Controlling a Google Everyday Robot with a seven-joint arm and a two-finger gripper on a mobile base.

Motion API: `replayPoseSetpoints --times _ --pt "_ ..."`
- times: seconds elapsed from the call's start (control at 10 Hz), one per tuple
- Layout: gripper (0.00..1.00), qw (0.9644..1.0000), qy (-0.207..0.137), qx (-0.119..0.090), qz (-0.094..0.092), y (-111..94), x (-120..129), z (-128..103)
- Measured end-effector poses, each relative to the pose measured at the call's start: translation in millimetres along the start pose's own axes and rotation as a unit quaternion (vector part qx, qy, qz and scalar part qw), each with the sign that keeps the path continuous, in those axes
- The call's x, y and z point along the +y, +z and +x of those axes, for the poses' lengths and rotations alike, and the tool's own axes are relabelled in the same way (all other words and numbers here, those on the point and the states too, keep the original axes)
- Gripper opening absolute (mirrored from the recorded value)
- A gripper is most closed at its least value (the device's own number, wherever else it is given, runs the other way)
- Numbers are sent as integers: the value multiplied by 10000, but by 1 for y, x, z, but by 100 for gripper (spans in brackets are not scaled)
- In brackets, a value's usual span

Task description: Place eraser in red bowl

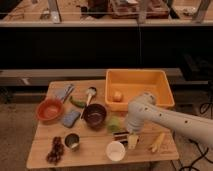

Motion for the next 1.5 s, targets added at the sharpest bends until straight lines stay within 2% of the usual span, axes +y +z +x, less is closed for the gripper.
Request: replayPoseSetpoints --times 0.8,1.2,1.5 --pt "80 9999 159 -21 -49 21 -1 19" --pt "79 9997 164 -123 -157 33 -5 19" --pt "52 9996 186 -119 -182 37 -6 20"
